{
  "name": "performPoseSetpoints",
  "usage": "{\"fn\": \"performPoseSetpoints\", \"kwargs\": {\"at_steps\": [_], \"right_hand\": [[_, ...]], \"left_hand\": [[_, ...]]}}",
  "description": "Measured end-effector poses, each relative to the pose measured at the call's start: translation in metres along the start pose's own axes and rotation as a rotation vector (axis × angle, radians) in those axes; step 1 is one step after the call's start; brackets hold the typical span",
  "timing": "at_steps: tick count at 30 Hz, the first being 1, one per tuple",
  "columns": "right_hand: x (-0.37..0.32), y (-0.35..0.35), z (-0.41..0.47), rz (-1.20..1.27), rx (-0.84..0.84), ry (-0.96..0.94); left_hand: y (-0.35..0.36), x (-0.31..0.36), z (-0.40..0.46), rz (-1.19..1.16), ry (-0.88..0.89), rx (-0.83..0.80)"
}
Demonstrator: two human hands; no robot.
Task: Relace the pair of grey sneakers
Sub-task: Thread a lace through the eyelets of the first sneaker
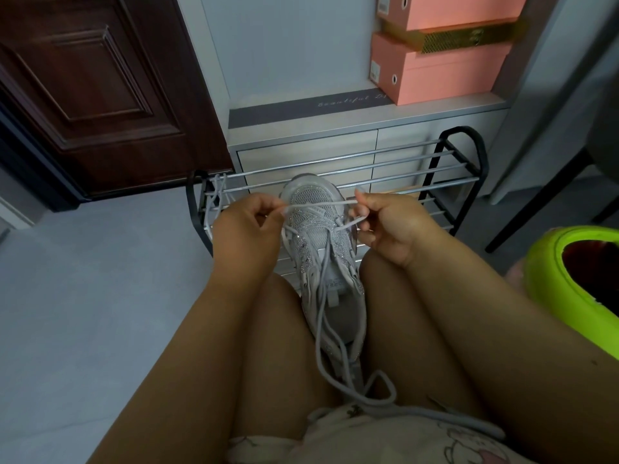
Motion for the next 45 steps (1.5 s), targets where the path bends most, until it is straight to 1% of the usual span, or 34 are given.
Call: {"fn": "performPoseSetpoints", "kwargs": {"at_steps": [1,3,7,10,12,13,14,15,16,17,18,19,20,21,22,25,29,31,34,36,40,43,45], "right_hand": [[-0.002,-0.002,0.000,-0.045,0.052,-0.033],[-0.005,-0.003,0.001,-0.209,0.147,-0.105],[-0.006,0.003,0.003,-0.536,0.267,-0.194],[-0.019,0.002,-0.005,-0.832,0.441,-0.369],[-0.029,0.006,-0.022,-0.891,0.509,-0.534],[-0.035,0.011,-0.035,-0.891,0.509,-0.642],[-0.038,0.018,-0.047,-0.878,0.465,-0.738],[-0.040,0.026,-0.058,-0.866,0.368,-0.802],[-0.038,0.036,-0.069,-0.880,0.225,-0.817],[-0.031,0.048,-0.078,-0.944,0.051,-0.781],[-0.018,0.060,-0.086,-1.071,-0.122,-0.719],[-0.003,0.068,-0.092,-1.271,-0.241,-0.666],[0.011,0.073,-0.097,-1.491,-0.296,-0.657],[0.019,0.074,-0.100,-1.674,-0.292,-0.700],[0.022,0.074,-0.102,-1.794,-0.246,-0.767],[0.026,0.076,-0.102,-1.975,-0.145,-0.855],[0.038,0.078,-0.092,-2.085,-0.062,-0.869],[0.041,0.080,-0.083,-2.087,0.006,-0.854],[0.039,0.089,-0.079,-2.074,0.033,-0.872],[0.038,0.089,-0.080,-2.070,-0.006,-0.874],[0.025,0.082,-0.092,-2.003,-0.081,-0.816],[0.024,0.083,-0.099,-2.026,-0.203,-0.753],[0.019,0.084,-0.112,-1.886,-0.252,-0.741]], "left_hand": [[0.004,-0.002,0.000,-0.017,-0.017,-0.021],[0.010,-0.005,0.001,-0.076,-0.058,-0.065],[0.018,-0.005,0.005,-0.145,-0.068,-0.087],[0.021,-0.006,0.007,-0.195,-0.084,-0.101],[0.022,-0.006,0.007,-0.211,-0.082,-0.109],[0.022,-0.006,0.008,-0.212,-0.075,-0.111],[0.022,-0.005,0.009,-0.217,-0.068,-0.115],[0.023,-0.004,0.009,-0.224,-0.062,-0.121],[0.024,-0.003,0.010,-0.235,-0.056,-0.130],[0.025,-0.002,0.011,-0.246,-0.052,-0.138],[0.026,-0.002,0.011,-0.254,-0.048,-0.144],[0.027,-0.001,0.012,-0.256,-0.046,-0.148],[0.027,-0.001,0.012,-0.256,-0.045,-0.149],[0.028,-0.001,0.012,-0.258,-0.044,-0.150],[0.029,-0.001,0.012,-0.267,-0.043,-0.150],[0.030,-0.003,0.011,-0.298,-0.049,-0.152],[0.031,-0.003,0.012,-0.289,-0.054,-0.153],[0.032,-0.002,0.012,-0.288,-0.053,-0.156],[0.035,0.000,0.012,-0.275,-0.052,-0.183],[0.036,-0.002,0.012,-0.252,-0.053,-0.200],[0.039,-0.009,0.012,-0.172,-0.064,-0.248],[0.045,-0.013,0.010,-0.168,-0.098,-0.281],[0.049,-0.014,0.009,-0.210,-0.132,-0.290]]}}
Point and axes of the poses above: each hand's wrist, its own z-axis towards the middle knuckle, its own y-axis out of the palm, x = y × z, the point moved 8 cm from there along z, towards the middle knuckle, and after that the axes turned 14 degrees about y, right-handed, at the moved point
